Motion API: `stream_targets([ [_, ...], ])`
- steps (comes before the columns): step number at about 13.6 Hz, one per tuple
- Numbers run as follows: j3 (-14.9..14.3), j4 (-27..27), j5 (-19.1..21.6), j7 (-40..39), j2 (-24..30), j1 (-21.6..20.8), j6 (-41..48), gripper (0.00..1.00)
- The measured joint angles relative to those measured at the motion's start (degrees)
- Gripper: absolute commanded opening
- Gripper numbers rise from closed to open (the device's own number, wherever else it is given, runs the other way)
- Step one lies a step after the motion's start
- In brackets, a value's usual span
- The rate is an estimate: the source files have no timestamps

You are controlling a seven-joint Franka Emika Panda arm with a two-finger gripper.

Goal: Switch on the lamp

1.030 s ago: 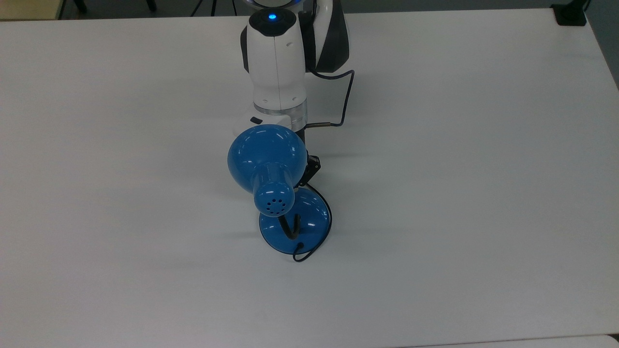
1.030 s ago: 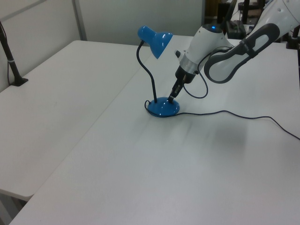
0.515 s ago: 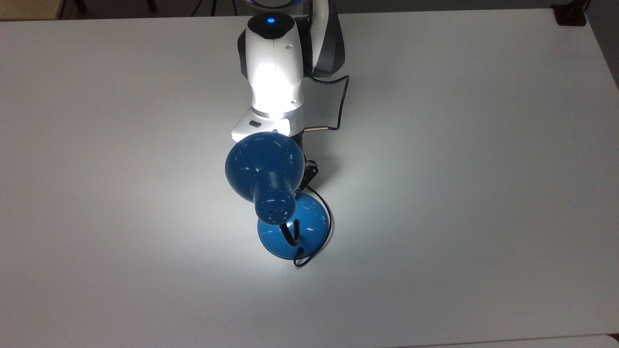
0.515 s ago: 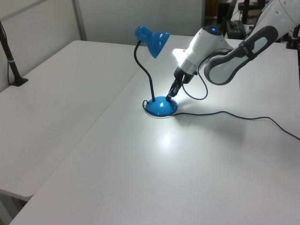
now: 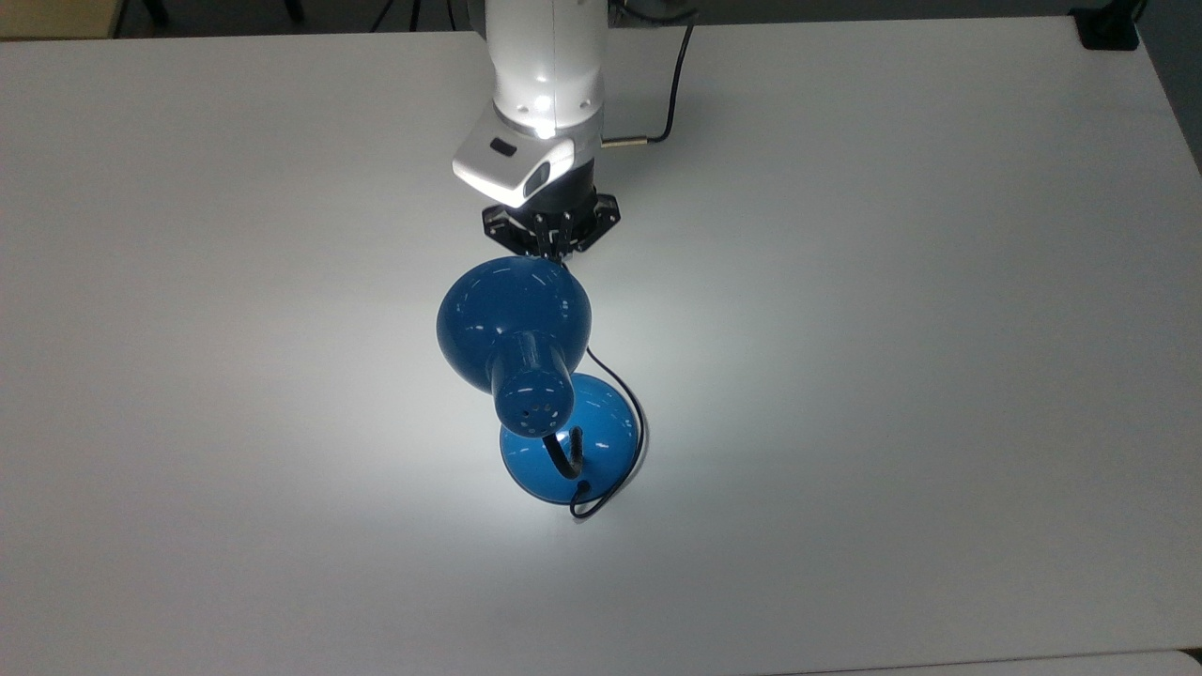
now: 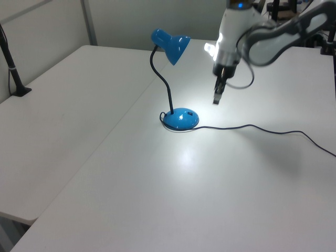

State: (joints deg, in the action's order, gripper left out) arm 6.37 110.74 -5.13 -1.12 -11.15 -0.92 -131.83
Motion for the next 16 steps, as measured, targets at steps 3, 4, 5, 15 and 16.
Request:
stream_targets([
  [3,-0.2,-1.1,0.0,0.5,6.9,0.2,13.4,0.13],
  [4,-0.3,-1.9,0.0,0.8,8.4,0.5,16.7,0.25],
  [5,-0.4,-2.9,0.0,1.1,9.6,0.9,19.6,0.47],
  [15,-2.4,-13.3,0.0,1.8,11.5,2.9,33.6,1.00],
  [16,-2.4,-13.7,0.0,1.8,11.5,2.9,34.4,1.00],
])
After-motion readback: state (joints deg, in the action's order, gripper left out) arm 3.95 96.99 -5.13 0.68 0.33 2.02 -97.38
